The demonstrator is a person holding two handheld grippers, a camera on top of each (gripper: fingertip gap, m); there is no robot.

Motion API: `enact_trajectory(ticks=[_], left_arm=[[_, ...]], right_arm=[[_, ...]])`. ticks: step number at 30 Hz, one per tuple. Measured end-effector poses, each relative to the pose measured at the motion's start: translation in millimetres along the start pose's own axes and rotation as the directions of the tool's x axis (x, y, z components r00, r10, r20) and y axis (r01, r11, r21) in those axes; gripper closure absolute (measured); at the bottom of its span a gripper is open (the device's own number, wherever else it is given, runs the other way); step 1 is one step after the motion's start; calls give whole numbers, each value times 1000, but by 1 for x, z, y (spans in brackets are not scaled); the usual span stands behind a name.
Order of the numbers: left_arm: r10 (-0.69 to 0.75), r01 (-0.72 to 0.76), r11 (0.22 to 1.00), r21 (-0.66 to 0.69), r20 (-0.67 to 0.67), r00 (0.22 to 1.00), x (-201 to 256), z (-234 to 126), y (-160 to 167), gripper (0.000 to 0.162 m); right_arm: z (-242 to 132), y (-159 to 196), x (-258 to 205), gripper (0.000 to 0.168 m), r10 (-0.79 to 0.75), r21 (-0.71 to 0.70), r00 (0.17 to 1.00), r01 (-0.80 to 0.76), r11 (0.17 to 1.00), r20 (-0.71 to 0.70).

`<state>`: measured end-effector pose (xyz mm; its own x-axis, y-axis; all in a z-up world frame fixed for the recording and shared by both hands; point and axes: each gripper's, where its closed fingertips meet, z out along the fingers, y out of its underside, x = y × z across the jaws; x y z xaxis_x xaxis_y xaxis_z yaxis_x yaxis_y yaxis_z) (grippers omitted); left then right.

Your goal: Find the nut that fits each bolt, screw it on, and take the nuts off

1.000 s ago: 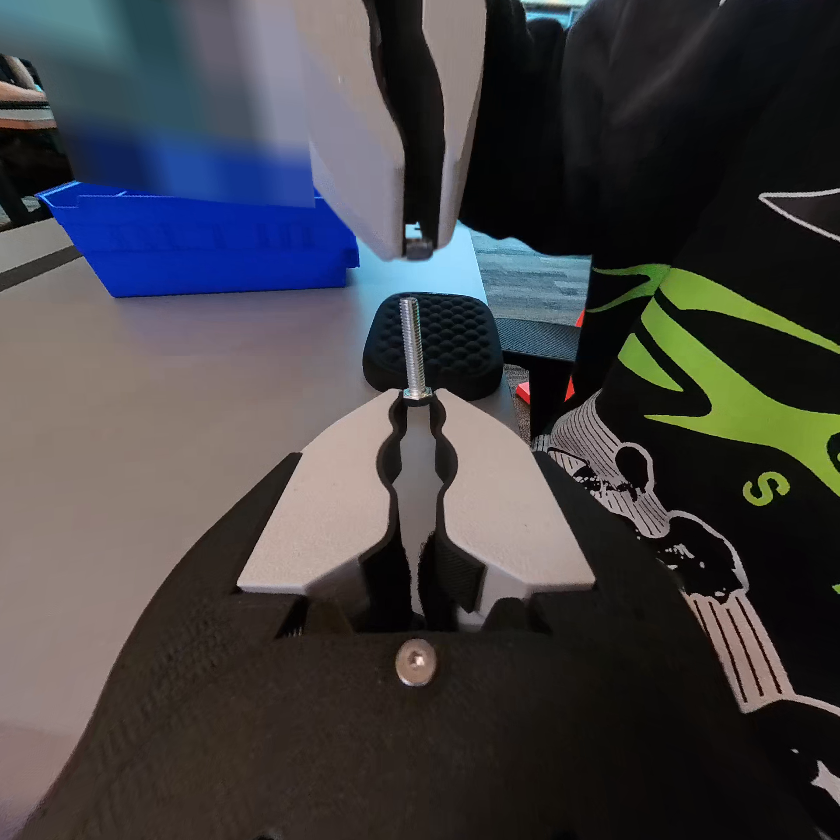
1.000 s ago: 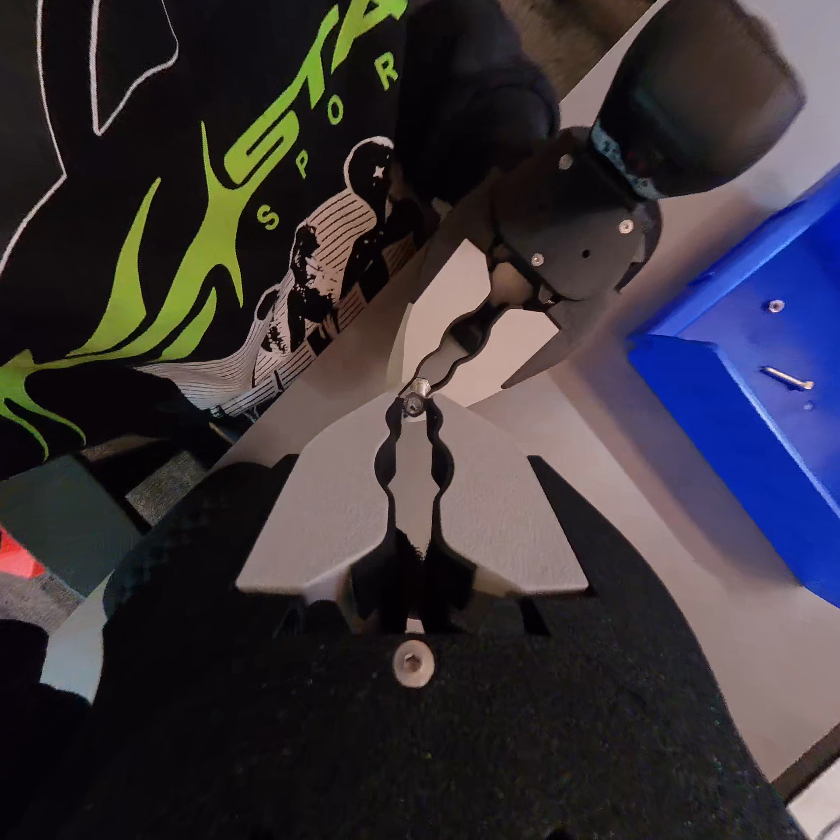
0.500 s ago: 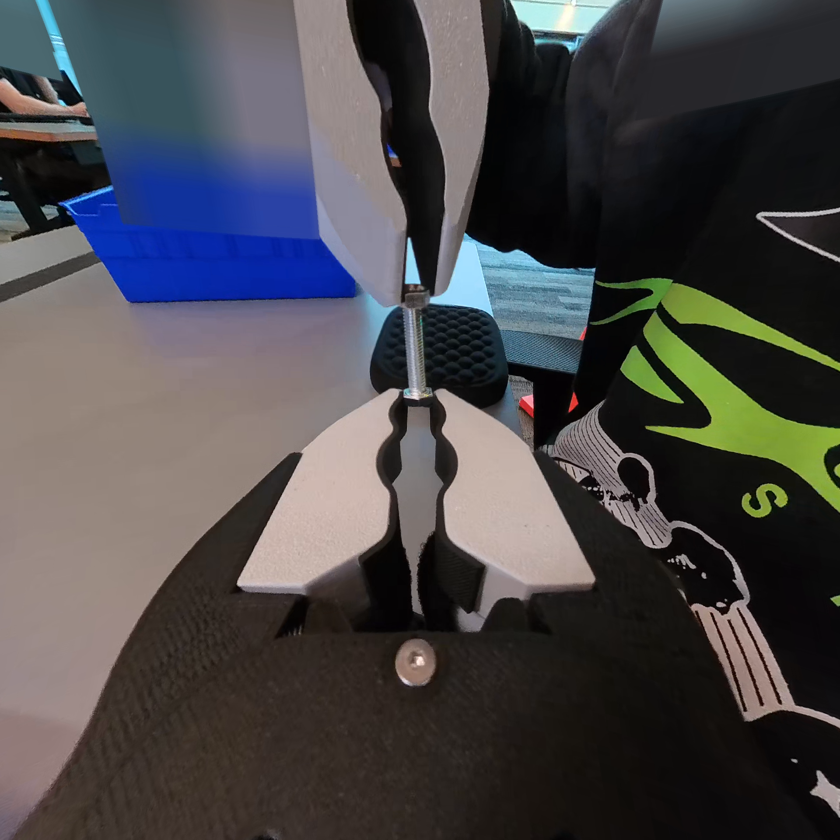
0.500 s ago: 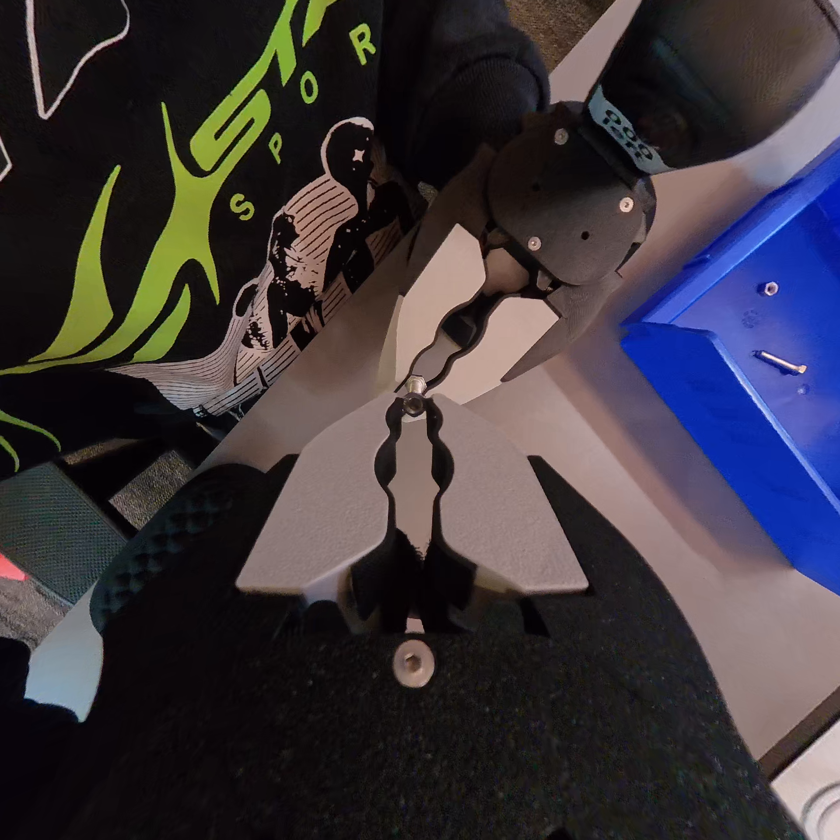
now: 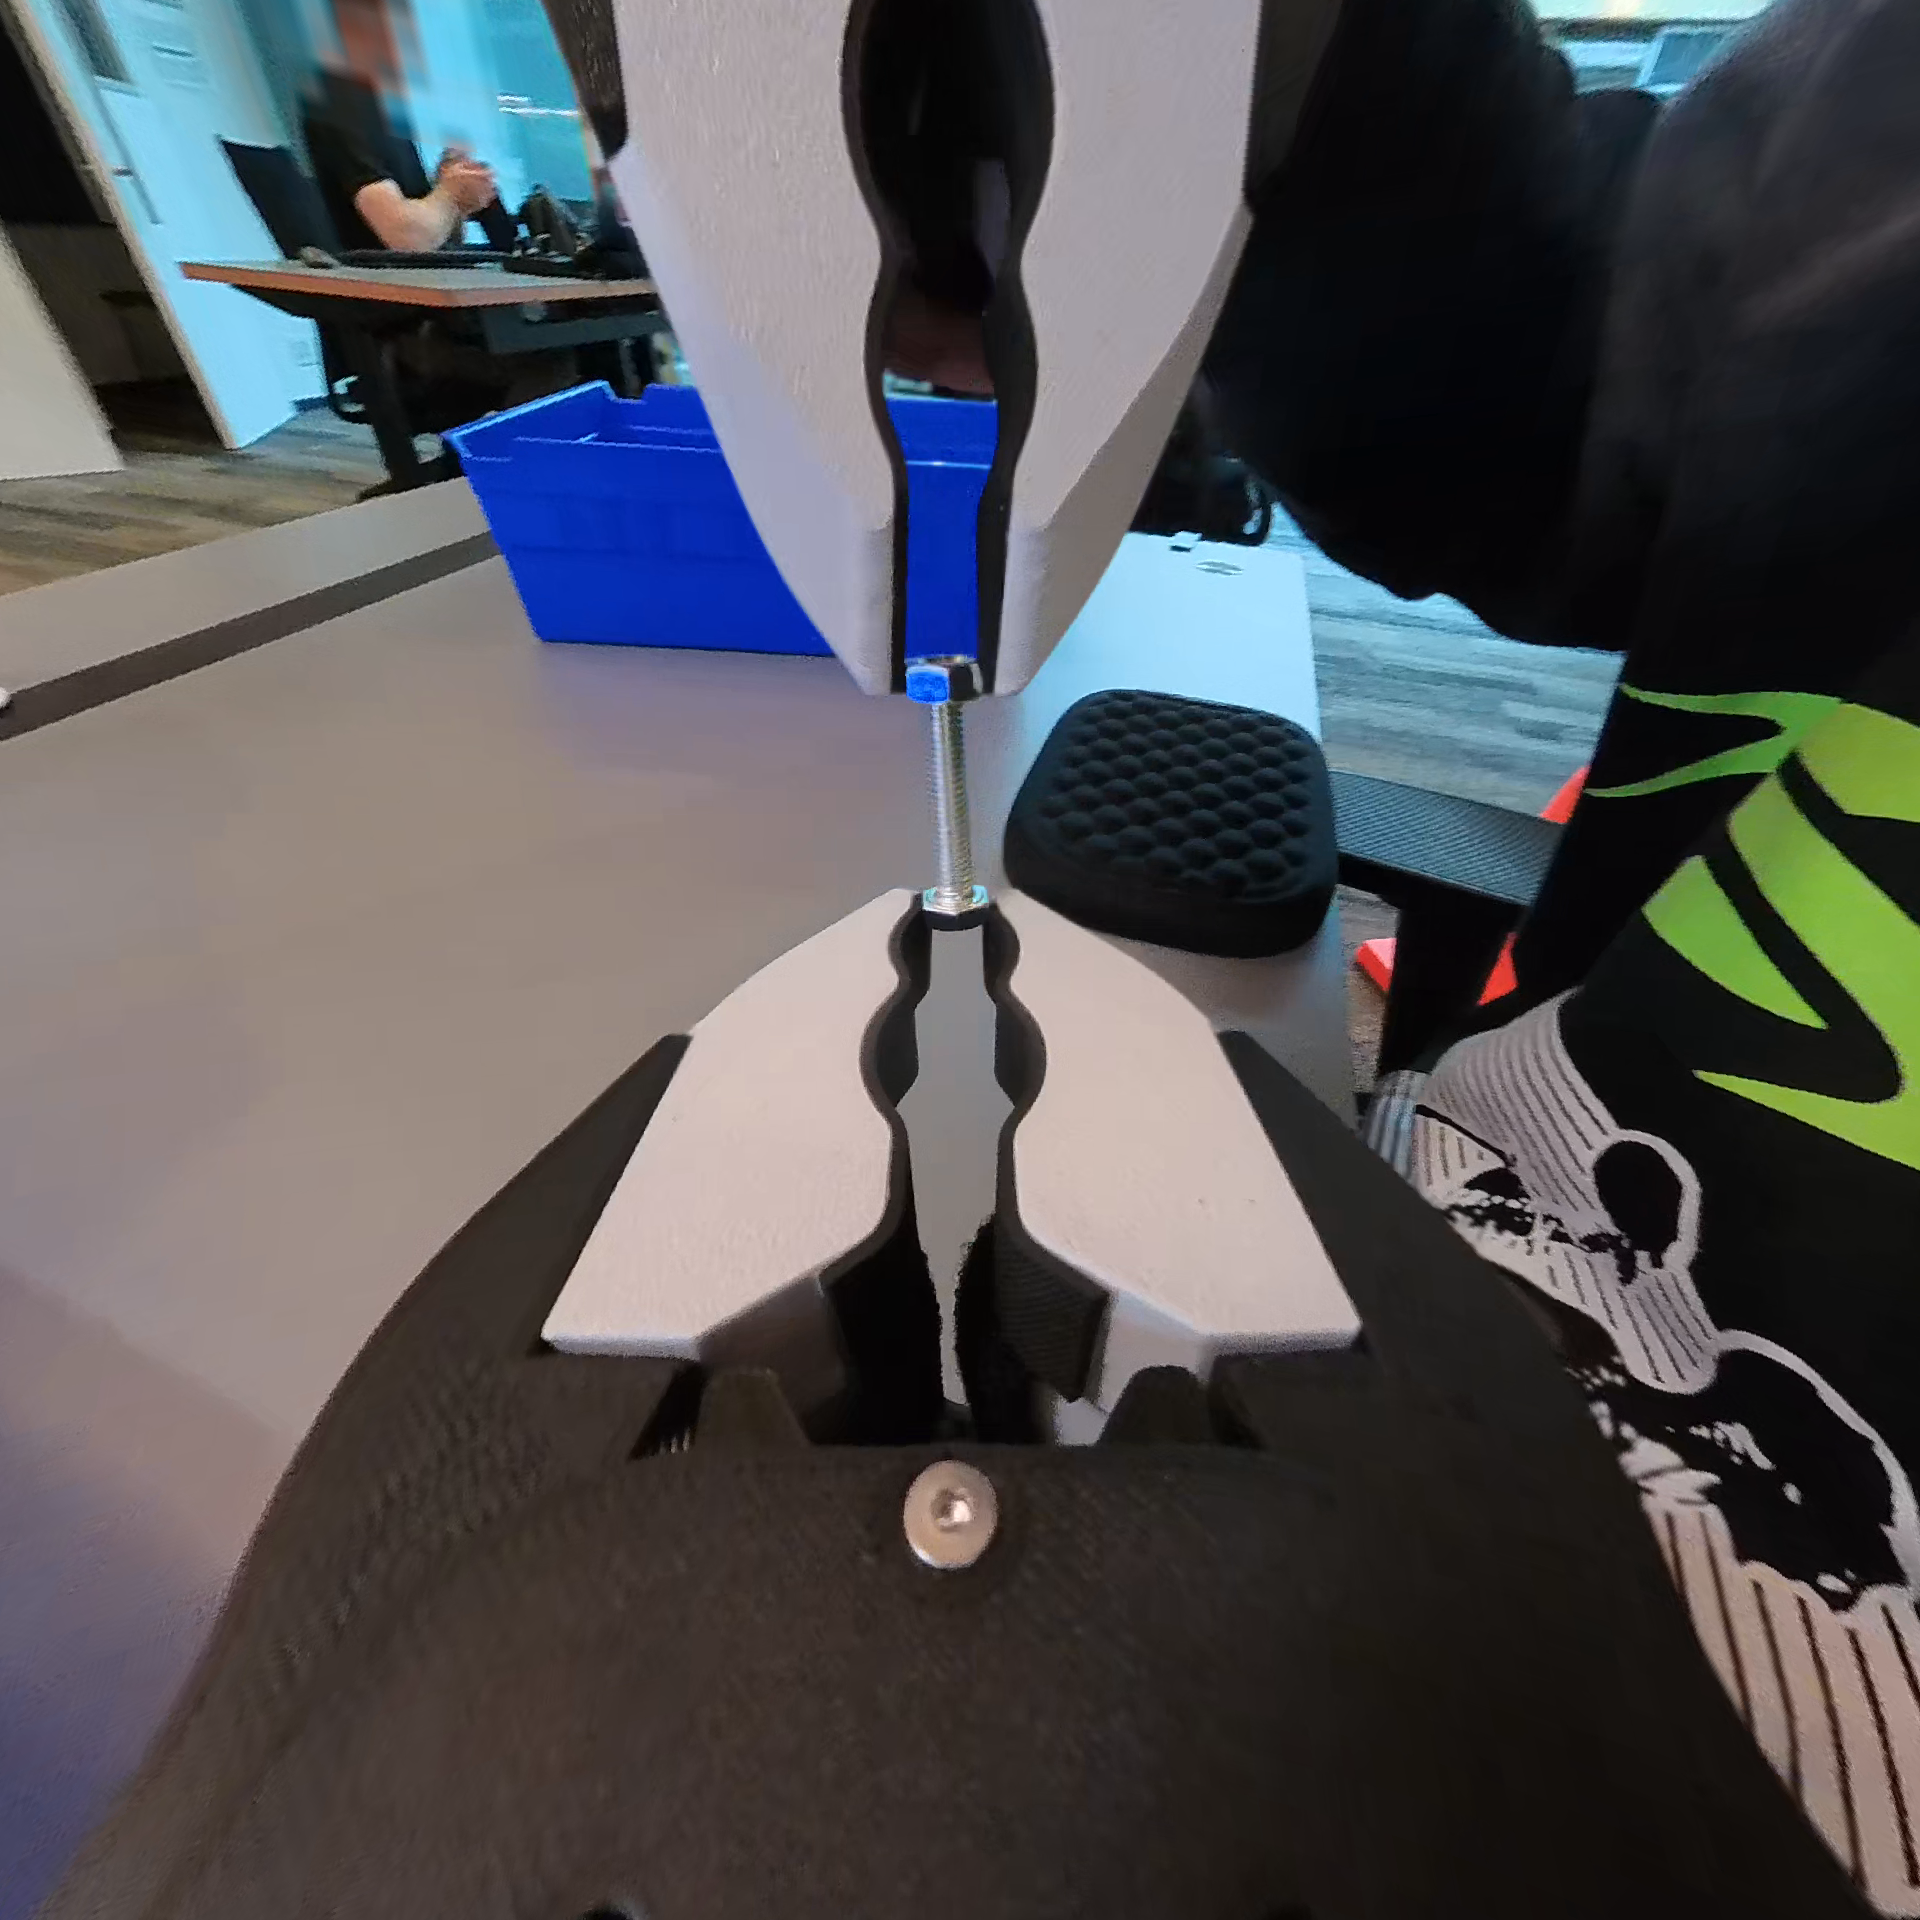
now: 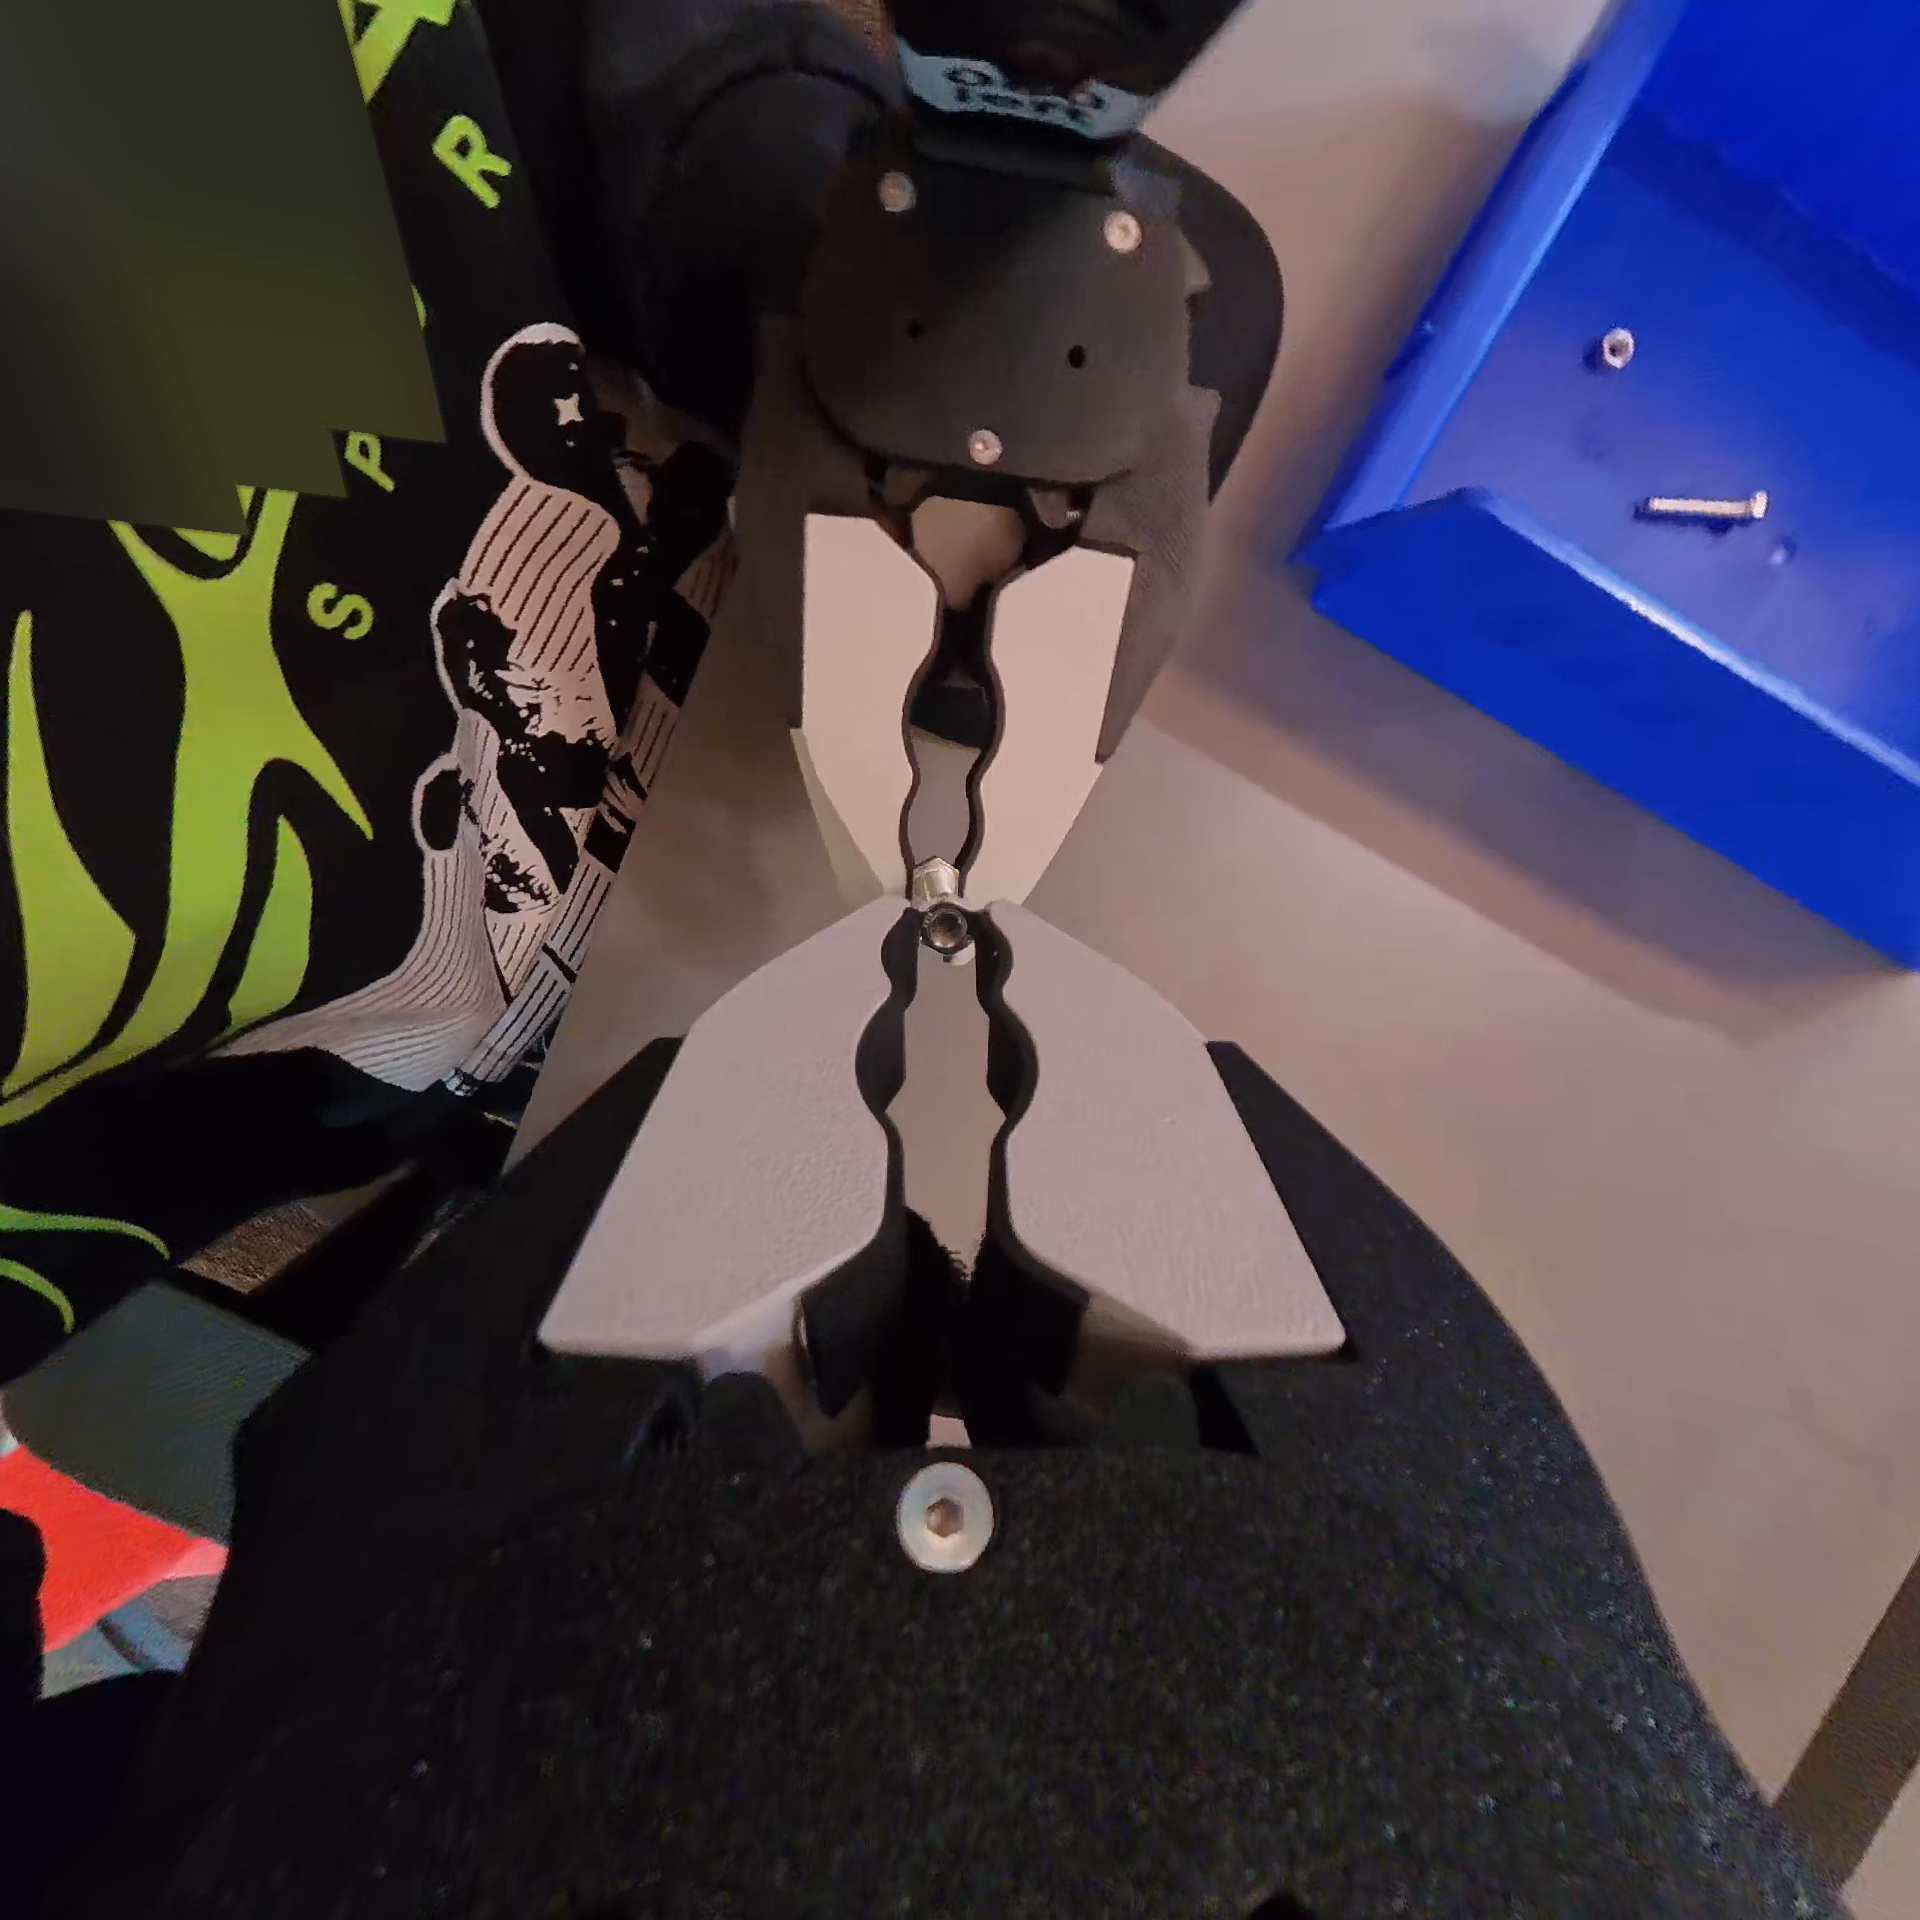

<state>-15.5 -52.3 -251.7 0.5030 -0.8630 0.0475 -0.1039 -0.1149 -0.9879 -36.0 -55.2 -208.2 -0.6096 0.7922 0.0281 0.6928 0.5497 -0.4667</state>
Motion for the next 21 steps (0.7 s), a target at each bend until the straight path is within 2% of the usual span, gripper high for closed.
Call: enact_trajectory(ticks=[4, 7, 21], left_arm=[[12, -10, 1000, -17, 86, 996, -9, 1, 1, 152], [21, -18, 999, -27, 98, 995, -10, 2, 3, 152], [11, -11, 1000, -5, 87, 996, -10, 0, 0, 152]], right_arm=[[0, 4, 5, 158, 101, -11, 994, -102, 995, -37], [1, 5, 6, 158, 133, -15, 990, -134, 991, -55], [2, 0, 7, 153, 124, 5, 990, -124, 992, -71]])
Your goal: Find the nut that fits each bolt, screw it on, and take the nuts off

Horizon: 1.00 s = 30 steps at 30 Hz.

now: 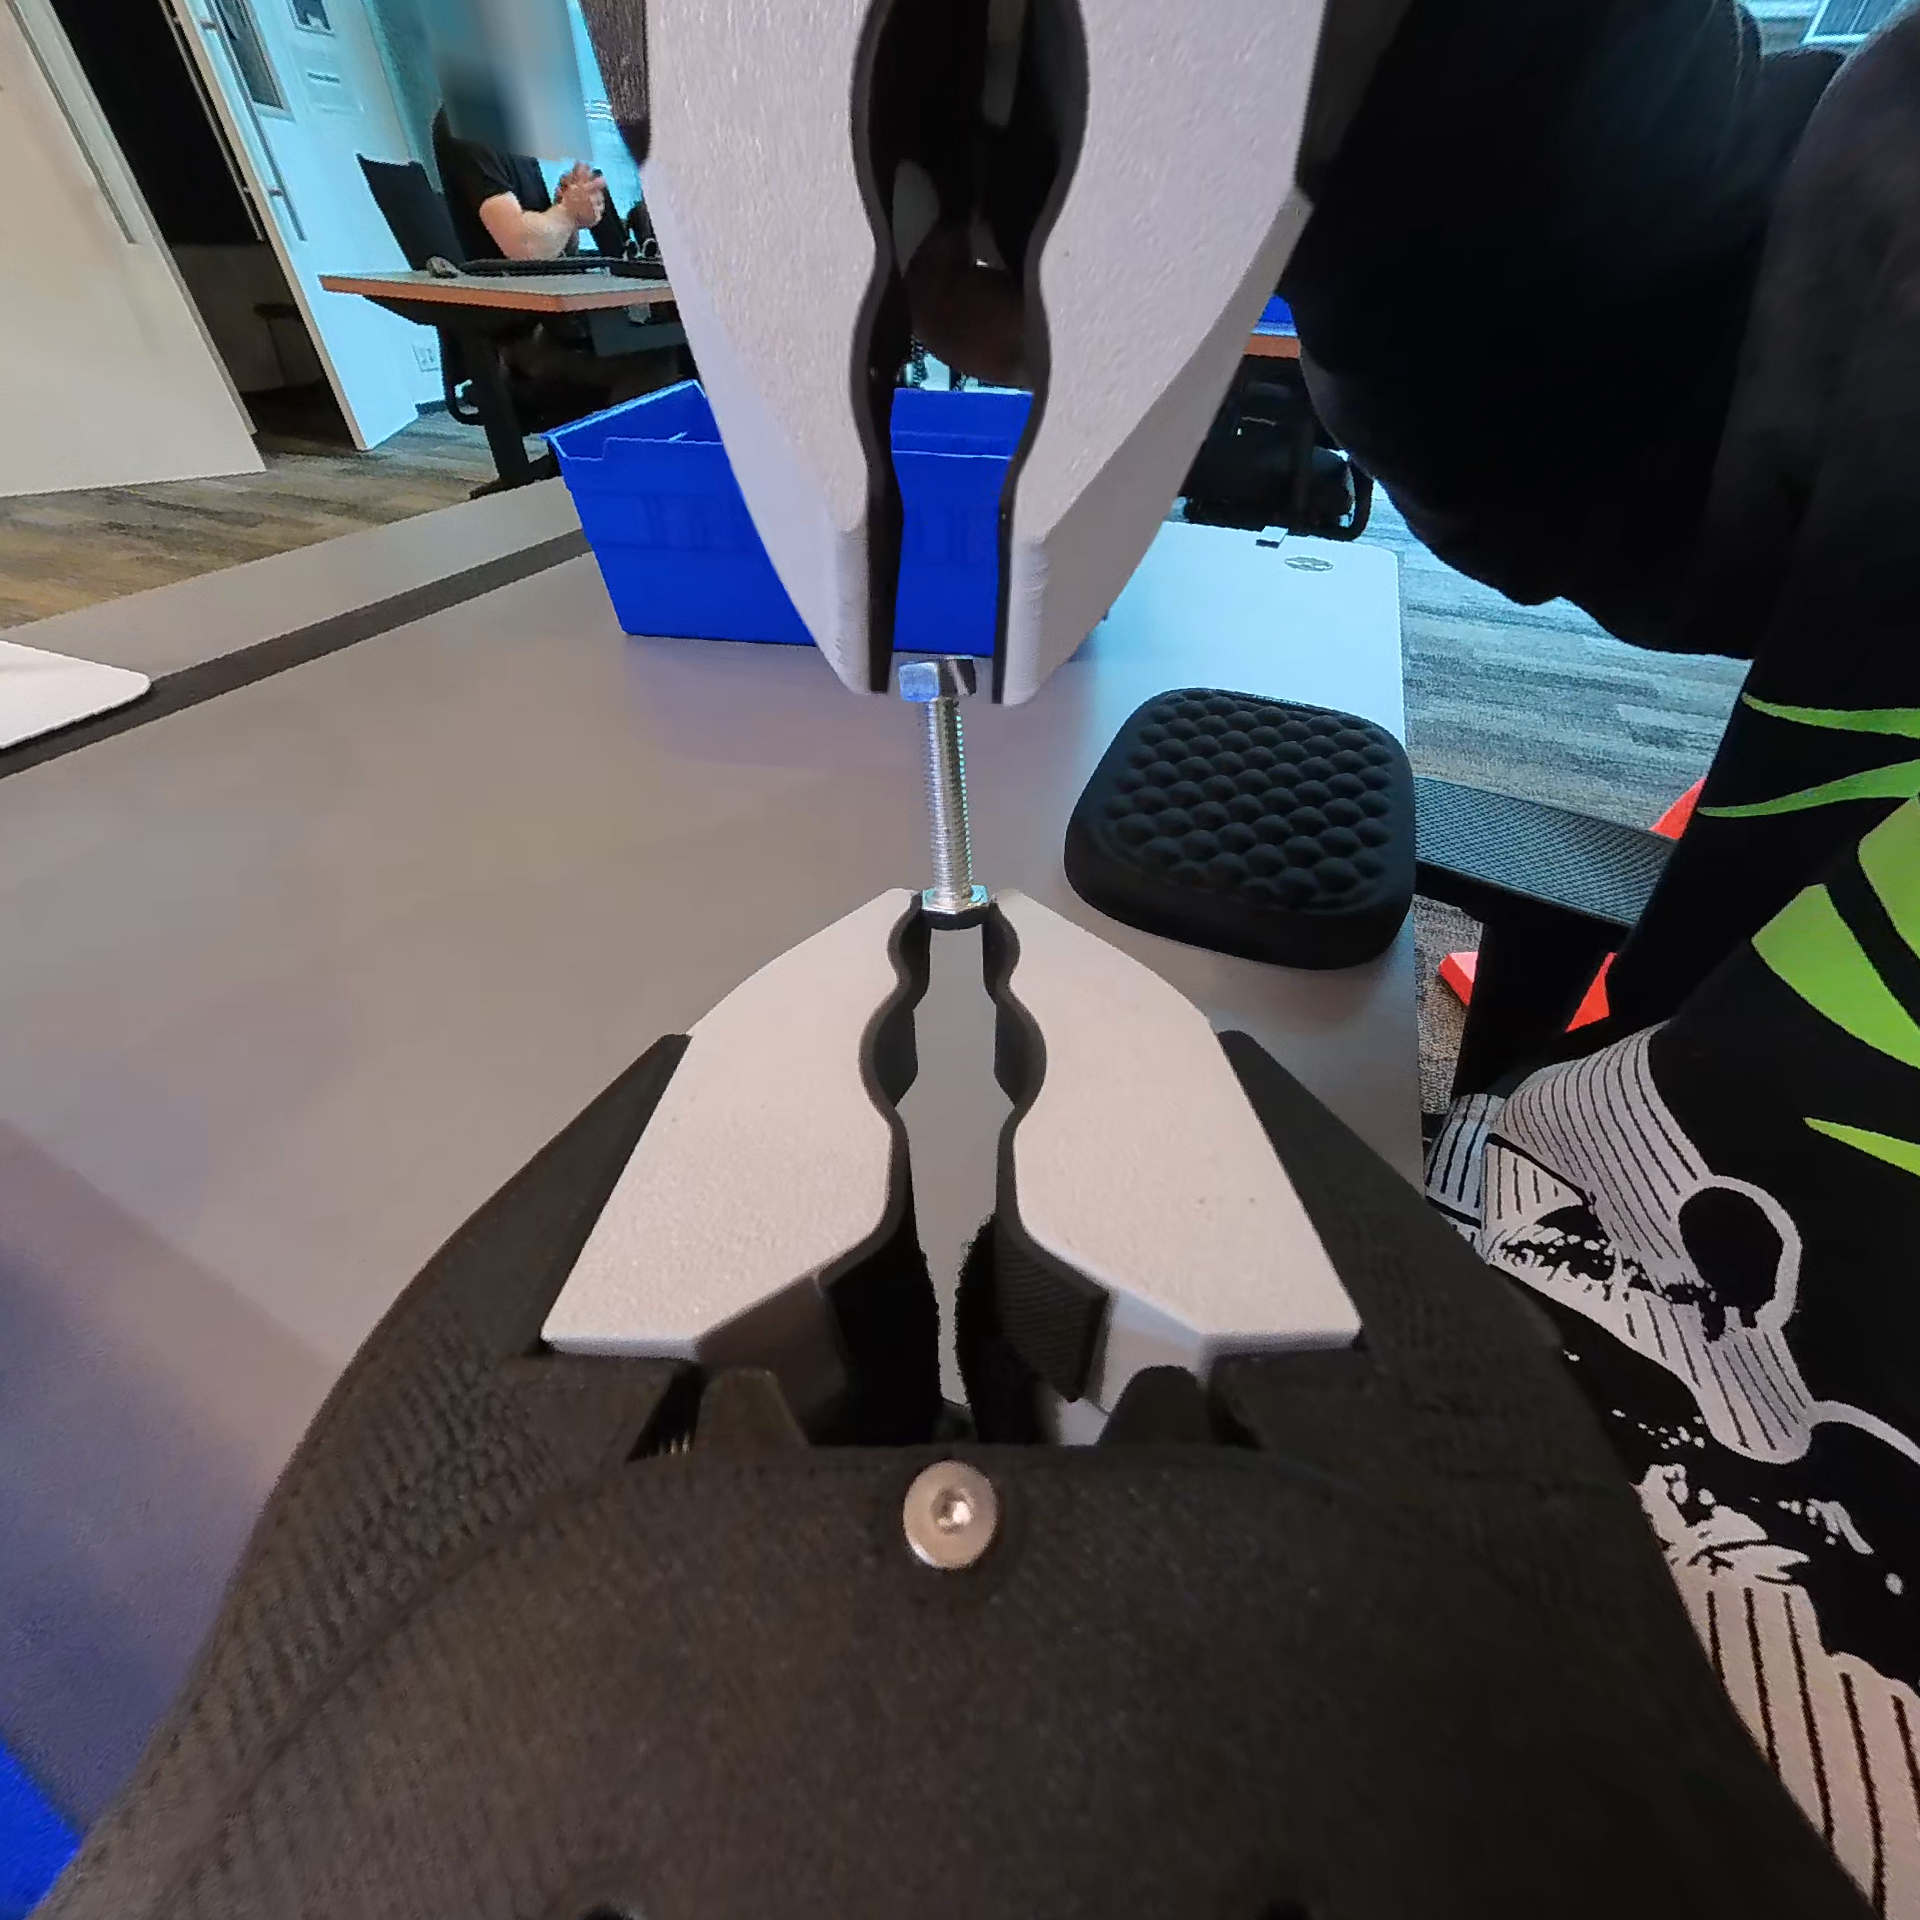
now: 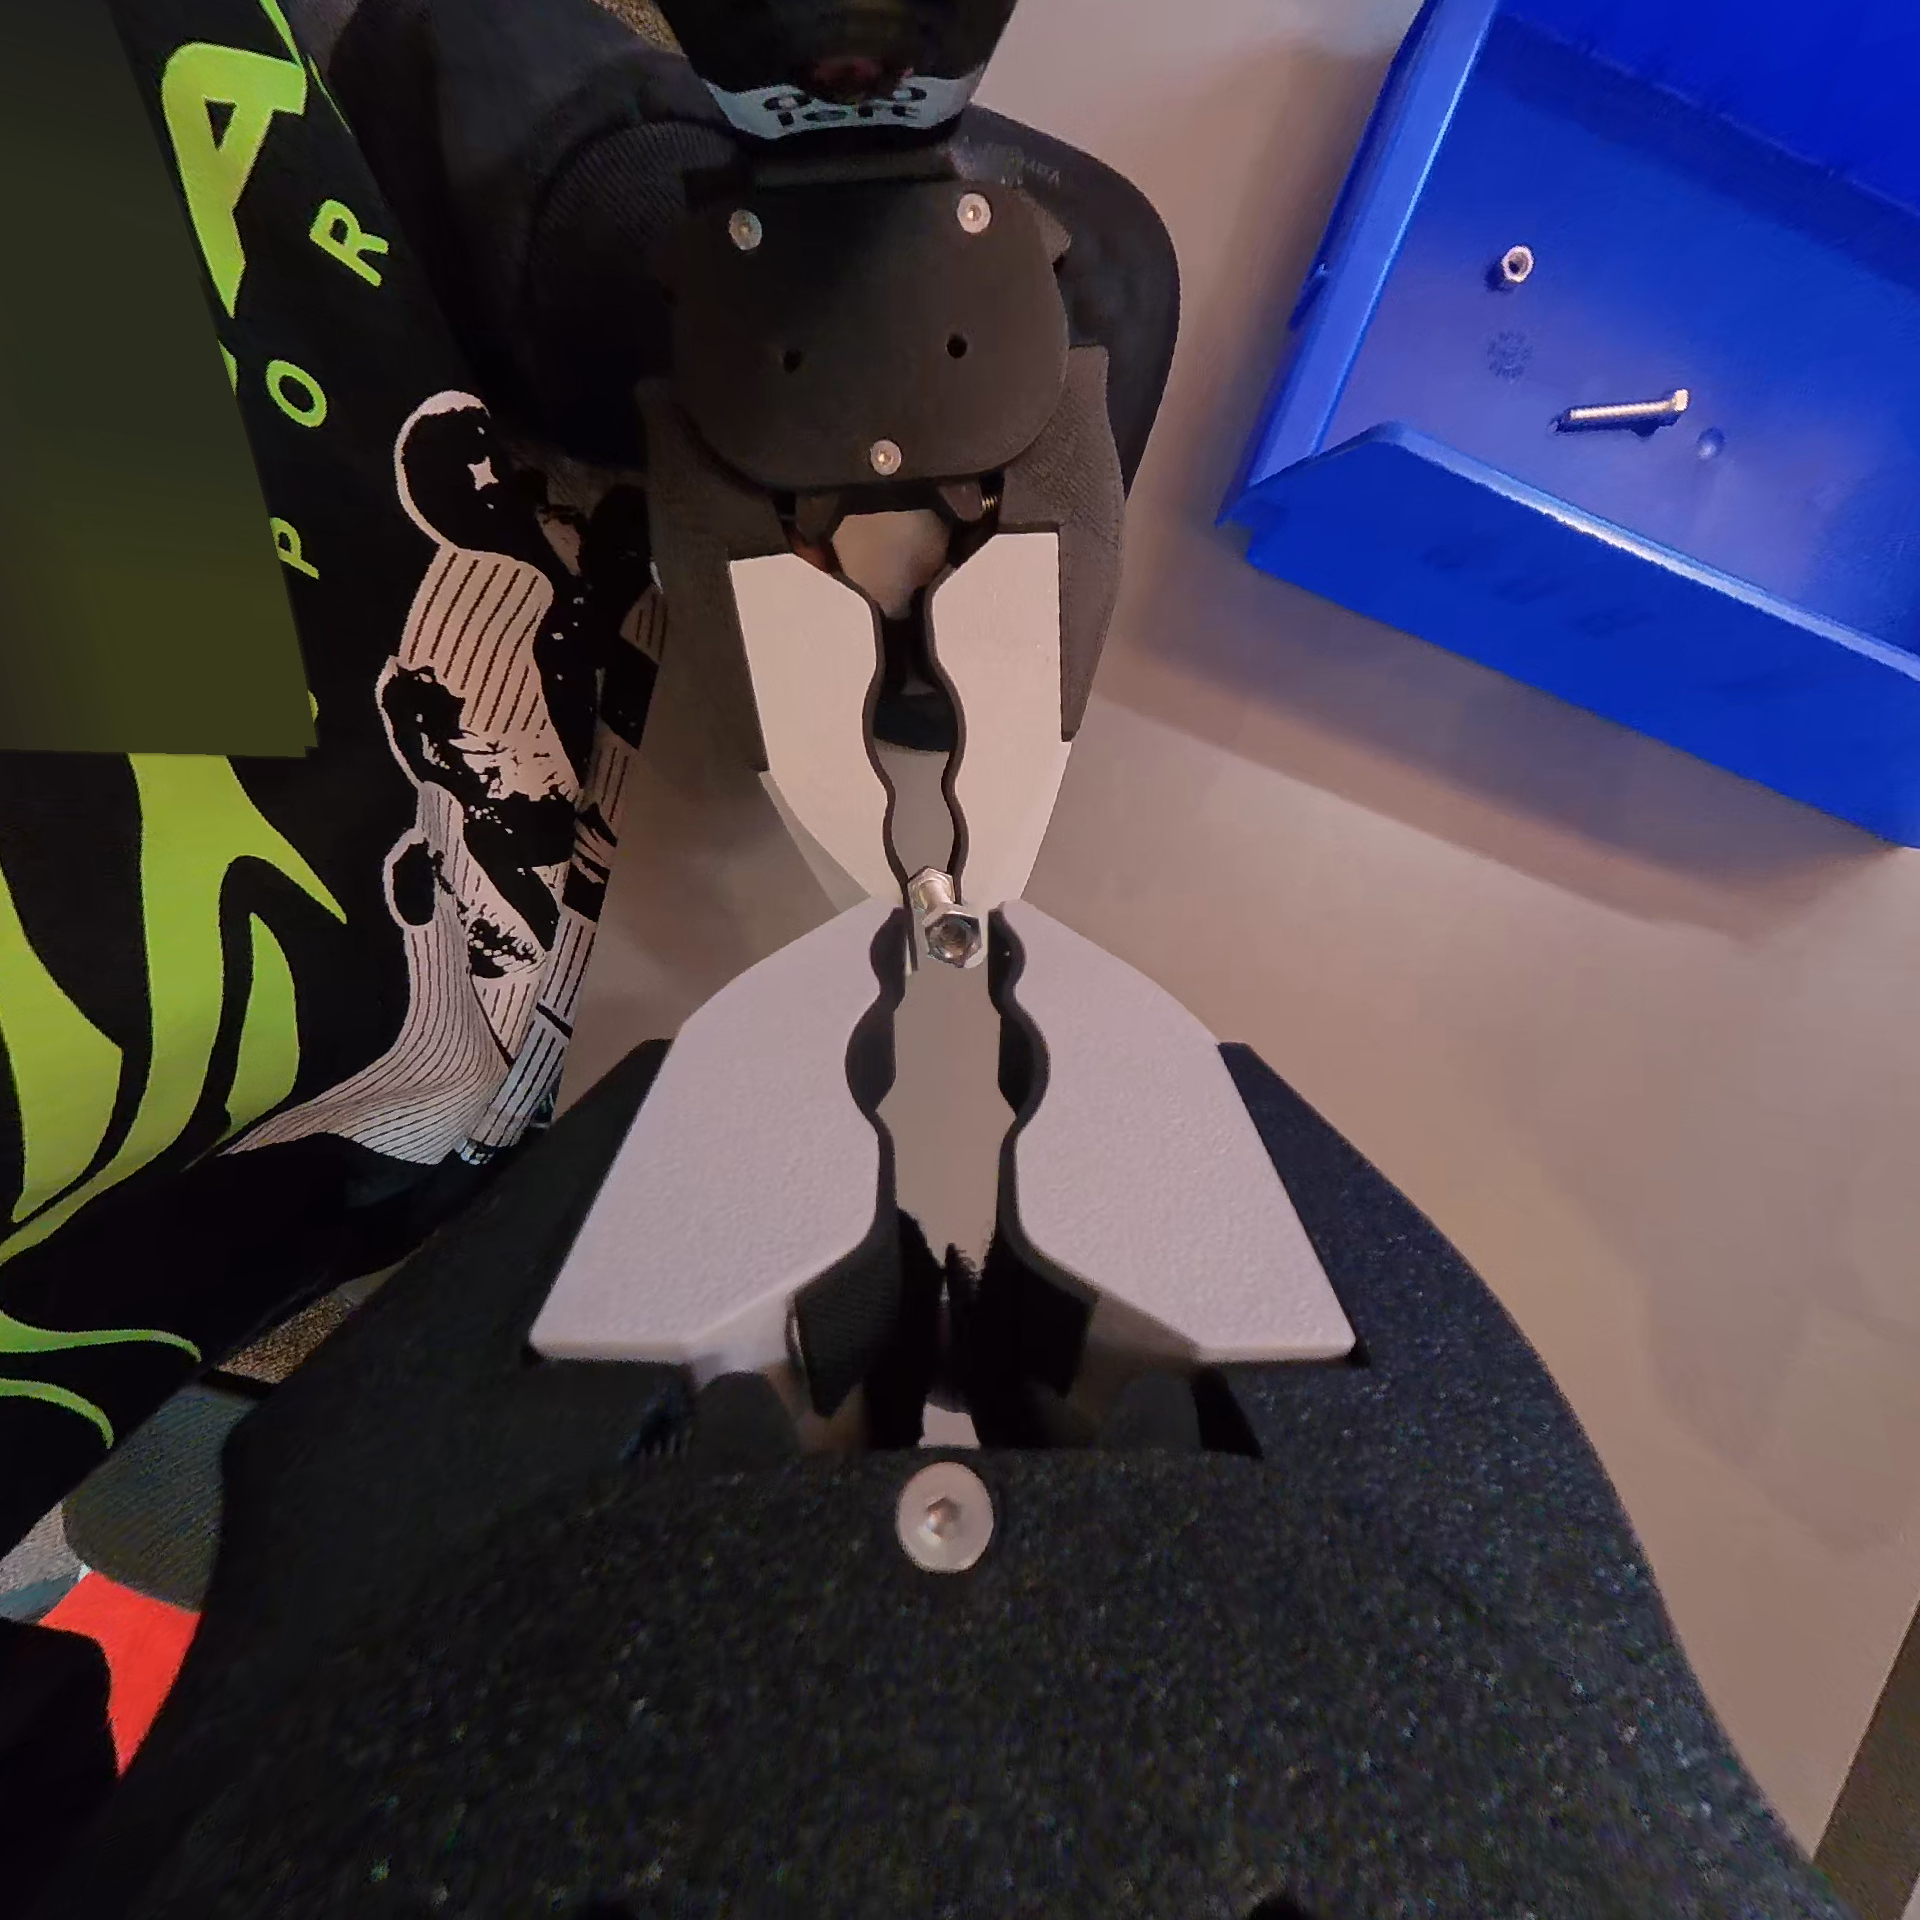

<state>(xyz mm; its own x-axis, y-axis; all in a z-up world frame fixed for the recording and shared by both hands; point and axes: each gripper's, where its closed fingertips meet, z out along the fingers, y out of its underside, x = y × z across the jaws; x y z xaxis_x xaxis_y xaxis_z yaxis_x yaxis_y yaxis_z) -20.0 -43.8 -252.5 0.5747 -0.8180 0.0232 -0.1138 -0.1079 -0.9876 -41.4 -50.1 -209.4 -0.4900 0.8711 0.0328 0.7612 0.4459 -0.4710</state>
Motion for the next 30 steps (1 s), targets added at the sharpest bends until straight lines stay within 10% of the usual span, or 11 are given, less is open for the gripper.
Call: enact_trajectory(ticks=[7, 17, 30], left_arm=[[-3, 3, 1000, 21, 7, 1000, -1, -2, -3, 152], [8, -9, 1000, 27, 37, 999, -4, -2, -4, 152], [1, -2, 1000, 22, 52, 999, -7, -2, -3, 152]], right_arm=[[-12, -20, 0, 123, 110, 296, 994, -102, 950, -12], [-13, -7, -3, 104, 464, 885, 873, -329, 330, 151], [-11, -17, -11, 110, 448, 905, 887, -279, 322, 114]])
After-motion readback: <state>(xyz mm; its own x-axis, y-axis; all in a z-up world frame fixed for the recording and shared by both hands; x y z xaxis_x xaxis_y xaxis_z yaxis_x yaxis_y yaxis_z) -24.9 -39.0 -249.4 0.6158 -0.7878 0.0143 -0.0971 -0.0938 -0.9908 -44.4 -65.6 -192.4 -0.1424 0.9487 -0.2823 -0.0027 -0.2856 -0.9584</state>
